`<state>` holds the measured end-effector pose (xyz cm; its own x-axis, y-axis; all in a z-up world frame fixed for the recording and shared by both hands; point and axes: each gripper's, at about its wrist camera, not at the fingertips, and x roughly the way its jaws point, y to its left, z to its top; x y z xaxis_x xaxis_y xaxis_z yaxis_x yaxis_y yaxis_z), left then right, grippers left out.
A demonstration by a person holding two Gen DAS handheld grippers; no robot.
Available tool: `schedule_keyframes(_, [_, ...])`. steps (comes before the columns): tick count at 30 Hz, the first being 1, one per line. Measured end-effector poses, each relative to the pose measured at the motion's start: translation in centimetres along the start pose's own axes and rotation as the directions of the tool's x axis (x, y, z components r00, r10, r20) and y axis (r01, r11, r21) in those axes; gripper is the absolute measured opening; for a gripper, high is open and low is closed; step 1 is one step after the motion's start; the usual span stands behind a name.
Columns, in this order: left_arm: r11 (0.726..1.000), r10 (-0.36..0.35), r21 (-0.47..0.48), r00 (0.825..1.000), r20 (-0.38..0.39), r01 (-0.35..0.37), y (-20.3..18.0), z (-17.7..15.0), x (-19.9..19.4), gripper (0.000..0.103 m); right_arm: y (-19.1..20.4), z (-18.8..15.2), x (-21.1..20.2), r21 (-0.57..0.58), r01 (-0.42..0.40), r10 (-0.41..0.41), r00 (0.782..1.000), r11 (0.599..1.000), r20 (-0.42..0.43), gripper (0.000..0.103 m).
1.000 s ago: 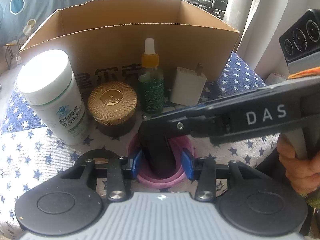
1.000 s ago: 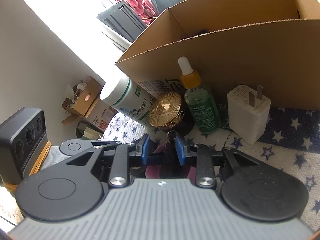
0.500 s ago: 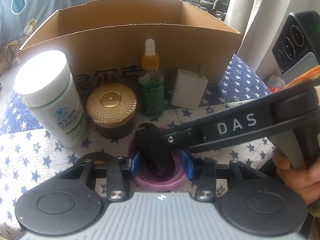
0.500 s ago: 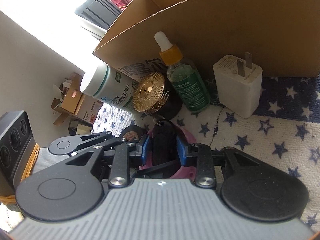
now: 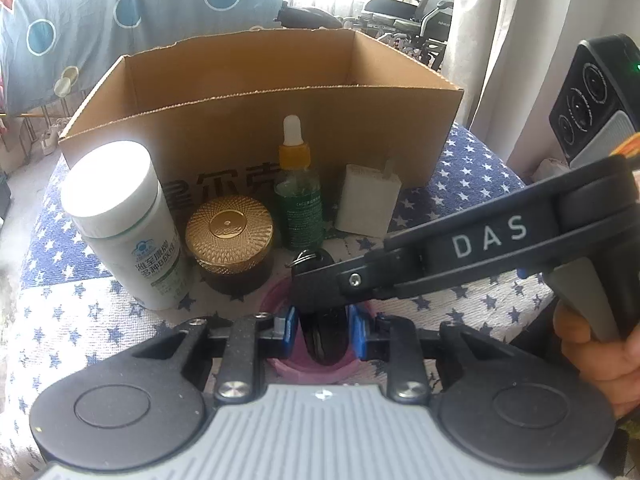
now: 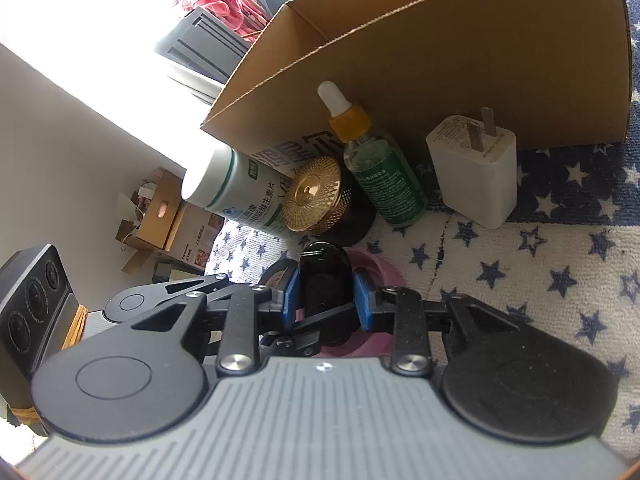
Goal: Organize rigid objects
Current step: 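Grasp the small black object in the pink bowl with the right gripper, then carry the small black object into the box and release it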
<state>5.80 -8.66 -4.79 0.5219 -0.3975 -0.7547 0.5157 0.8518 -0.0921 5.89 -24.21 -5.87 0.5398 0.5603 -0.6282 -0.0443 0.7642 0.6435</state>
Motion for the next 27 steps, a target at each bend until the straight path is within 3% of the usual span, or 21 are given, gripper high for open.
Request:
schedule_keyframes(7, [0.999, 0.028, 0.032, 0.993, 0.112, -0.031, -0.2, 2.1, -4.9, 0.028, 3.8, 1.4, -3.5, -0.07, -0.019, 0.023, 0.998, 0.997, 0.065, 0.028])
schedule_keyframes(15, [0.997, 0.066, 0.034, 0.977, 0.204, -0.075, 2.6, 9.4, -7.9, 0.028, 8.9, 9.5, -5.4, -0.19, -0.044, 0.067, 0.991, 0.981, 0.117, 0.029])
schedule_keyframes(21, [0.998, 0.054, -0.022, 0.993, 0.104, -0.052, 6.7, 14.9, -3.9, 0.027, 7.9, 17.7, -1.8, -0.114, -0.055, 0.06, 0.997, 0.992, 0.04, 0.029])
schedule_keyframes(27, [0.995, 0.018, -0.1, 0.998, -0.062, -0.024, 11.3, 16.5, 2.5, 0.027, 4.0, 22.4, 5.2, 0.036, -0.016, 0.02, 0.995, 0.999, -0.097, 0.03])
